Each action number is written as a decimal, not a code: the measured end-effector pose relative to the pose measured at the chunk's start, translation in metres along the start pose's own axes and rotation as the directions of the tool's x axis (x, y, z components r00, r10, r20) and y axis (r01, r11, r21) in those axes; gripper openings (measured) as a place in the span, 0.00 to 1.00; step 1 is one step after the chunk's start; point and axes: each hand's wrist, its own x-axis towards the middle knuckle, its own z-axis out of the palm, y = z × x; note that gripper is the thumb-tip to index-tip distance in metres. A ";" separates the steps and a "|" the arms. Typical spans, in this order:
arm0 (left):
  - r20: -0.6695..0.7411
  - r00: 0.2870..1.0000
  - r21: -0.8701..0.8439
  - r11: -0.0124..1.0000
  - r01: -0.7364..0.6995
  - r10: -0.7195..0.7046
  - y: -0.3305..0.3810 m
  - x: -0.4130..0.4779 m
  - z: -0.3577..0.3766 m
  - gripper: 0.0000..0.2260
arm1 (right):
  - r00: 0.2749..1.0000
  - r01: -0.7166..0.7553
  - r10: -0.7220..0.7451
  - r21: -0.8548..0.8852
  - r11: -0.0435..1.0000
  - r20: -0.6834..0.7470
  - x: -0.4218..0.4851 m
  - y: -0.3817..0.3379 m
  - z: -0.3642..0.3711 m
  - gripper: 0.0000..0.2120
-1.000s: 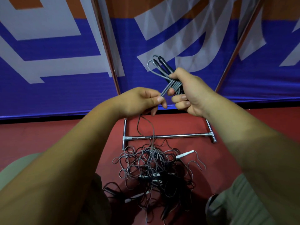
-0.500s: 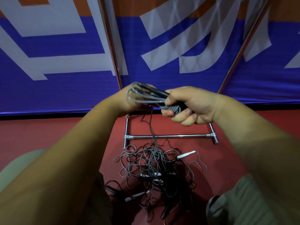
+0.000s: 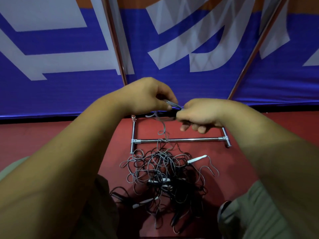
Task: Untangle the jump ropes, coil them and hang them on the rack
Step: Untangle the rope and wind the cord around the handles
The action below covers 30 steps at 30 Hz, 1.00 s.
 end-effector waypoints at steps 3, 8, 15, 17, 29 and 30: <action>-0.019 1.000 0.103 0.995 0.012 -0.010 -0.001 -0.002 0.002 0.11 | 0.973 0.063 -0.066 -0.022 0.998 -0.220 0.011 0.004 -0.006 0.08; -0.080 0.983 0.069 0.983 0.169 -0.163 -0.007 0.006 0.018 0.04 | 0.943 0.222 -0.118 0.326 0.919 -0.311 0.012 -0.008 -0.001 0.02; 0.006 0.986 -0.465 0.873 0.149 -0.165 -0.001 0.006 0.023 0.12 | 0.964 0.228 -0.074 0.653 0.722 -0.255 0.010 -0.013 -0.011 0.27; 0.005 0.986 -0.535 0.833 0.142 -0.164 -0.004 0.005 0.021 0.11 | 0.963 0.226 -0.059 0.668 0.710 -0.262 0.010 -0.012 -0.010 0.27; 0.103 0.978 -0.359 0.910 0.208 -0.183 -0.008 0.006 0.026 0.11 | 0.963 0.262 -0.130 0.697 0.668 -0.238 -0.002 -0.019 -0.003 0.12; 0.116 0.976 -0.335 0.918 0.211 -0.182 -0.010 0.006 0.028 0.11 | 0.965 0.258 -0.140 0.697 0.669 -0.223 -0.002 -0.020 -0.001 0.11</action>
